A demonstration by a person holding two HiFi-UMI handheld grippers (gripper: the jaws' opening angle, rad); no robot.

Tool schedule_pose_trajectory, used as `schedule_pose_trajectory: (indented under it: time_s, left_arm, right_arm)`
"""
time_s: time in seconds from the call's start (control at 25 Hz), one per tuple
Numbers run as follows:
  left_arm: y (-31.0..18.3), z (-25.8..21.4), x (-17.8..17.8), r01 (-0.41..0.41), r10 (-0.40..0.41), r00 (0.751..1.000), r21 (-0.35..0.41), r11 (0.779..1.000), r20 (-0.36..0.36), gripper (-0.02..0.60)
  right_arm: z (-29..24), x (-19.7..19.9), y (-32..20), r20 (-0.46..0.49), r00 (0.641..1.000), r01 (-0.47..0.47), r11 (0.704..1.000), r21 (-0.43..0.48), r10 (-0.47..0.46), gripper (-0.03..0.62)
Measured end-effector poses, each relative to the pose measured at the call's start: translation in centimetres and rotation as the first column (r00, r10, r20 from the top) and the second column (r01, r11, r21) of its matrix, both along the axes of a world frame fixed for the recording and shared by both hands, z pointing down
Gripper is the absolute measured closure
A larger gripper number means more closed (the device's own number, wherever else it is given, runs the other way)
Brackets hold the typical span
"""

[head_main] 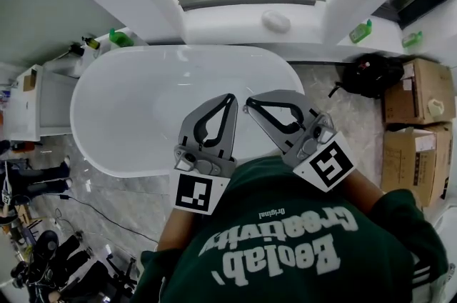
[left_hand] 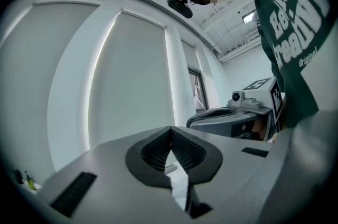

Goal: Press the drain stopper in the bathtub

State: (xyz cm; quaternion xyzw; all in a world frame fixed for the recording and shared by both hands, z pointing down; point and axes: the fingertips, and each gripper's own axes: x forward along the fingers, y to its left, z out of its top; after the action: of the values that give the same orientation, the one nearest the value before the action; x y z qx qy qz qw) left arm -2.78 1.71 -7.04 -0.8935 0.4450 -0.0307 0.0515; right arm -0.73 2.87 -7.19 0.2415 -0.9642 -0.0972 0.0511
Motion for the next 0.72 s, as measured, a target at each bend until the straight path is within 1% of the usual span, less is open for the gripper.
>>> schedule_pose_trajectory:
  time_s: [0.24,0.4,0.56,0.72]
  left_arm:
    - [-0.1,0.2,0.3,-0.008,0.008,1.000,-0.005,1.000,0.017,0.574]
    - [-0.3,0.4,0.3,-0.008,0.009,1.000,-0.015,1.000,0.024,0.574]
    - [-0.4,0.7,0.5,-0.010,0.011,1.000,-0.028,1.000,0.025,0.574]
    - [-0.4,0.4,0.7,-0.013,0.014,0.999,-0.021,1.000,0.035,0.574]
  right_arm:
    - [0.2,0.9,-0.7,-0.009,0.999,-0.035,0.999,-0.014,0.035,0.580]
    - [0.3,1.1,-0.9,-0.010,0.999,-0.040,0.999,-0.010,0.040,0.579]
    - [0.5,1.4,-1.1,0.001,0.999,-0.043,0.998,-0.035,0.043,0.579]
    - [0.4,1.4,-1.2,-0.017,0.999,-0.045,0.999,-0.003,0.044,0.579]
